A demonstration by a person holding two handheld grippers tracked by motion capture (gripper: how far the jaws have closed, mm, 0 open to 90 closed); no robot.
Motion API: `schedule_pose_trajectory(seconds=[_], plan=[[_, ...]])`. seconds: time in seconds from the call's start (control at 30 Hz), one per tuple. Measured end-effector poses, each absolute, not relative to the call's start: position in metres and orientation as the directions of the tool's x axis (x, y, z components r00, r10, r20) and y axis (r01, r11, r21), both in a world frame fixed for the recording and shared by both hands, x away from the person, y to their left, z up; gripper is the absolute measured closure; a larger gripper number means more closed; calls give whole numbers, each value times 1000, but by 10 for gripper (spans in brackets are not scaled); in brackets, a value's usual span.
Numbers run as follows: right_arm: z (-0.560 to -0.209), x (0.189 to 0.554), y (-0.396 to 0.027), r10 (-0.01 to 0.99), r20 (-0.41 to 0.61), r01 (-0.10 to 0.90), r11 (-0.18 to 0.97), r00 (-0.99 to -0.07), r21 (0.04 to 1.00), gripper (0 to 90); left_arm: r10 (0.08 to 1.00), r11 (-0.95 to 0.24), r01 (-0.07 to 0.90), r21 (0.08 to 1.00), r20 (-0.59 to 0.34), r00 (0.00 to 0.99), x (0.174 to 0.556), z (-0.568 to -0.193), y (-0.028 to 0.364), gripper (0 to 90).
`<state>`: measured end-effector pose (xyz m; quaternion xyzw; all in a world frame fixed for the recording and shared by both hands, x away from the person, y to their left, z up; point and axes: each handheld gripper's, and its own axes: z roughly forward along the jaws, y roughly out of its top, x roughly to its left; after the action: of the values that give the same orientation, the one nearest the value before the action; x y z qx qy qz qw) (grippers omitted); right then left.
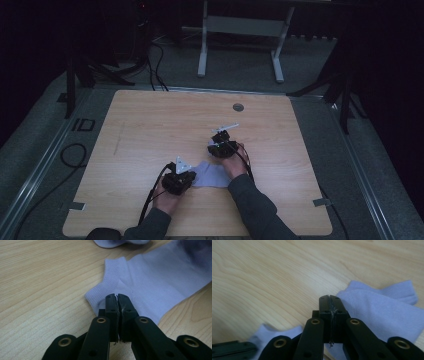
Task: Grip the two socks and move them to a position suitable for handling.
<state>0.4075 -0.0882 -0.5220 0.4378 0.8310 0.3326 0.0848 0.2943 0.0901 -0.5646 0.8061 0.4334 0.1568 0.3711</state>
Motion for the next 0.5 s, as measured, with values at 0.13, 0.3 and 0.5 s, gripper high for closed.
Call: schedule_pose_trajectory(seconds=[0.13,0.3,0.5], plan=[[-510,406,-96,780,179,666,362,-599,652,890,815,-347,582,735,-71,575,294,-565,90,869],[-501,405,-106,782,187,657,339,-595,674,890,815,-348,582,735,-70,576,294,-565,90,869],[-493,404,-136,795,202,656,295,-571,694,890,815,-347,582,736,-71,575,294,-565,90,868]])
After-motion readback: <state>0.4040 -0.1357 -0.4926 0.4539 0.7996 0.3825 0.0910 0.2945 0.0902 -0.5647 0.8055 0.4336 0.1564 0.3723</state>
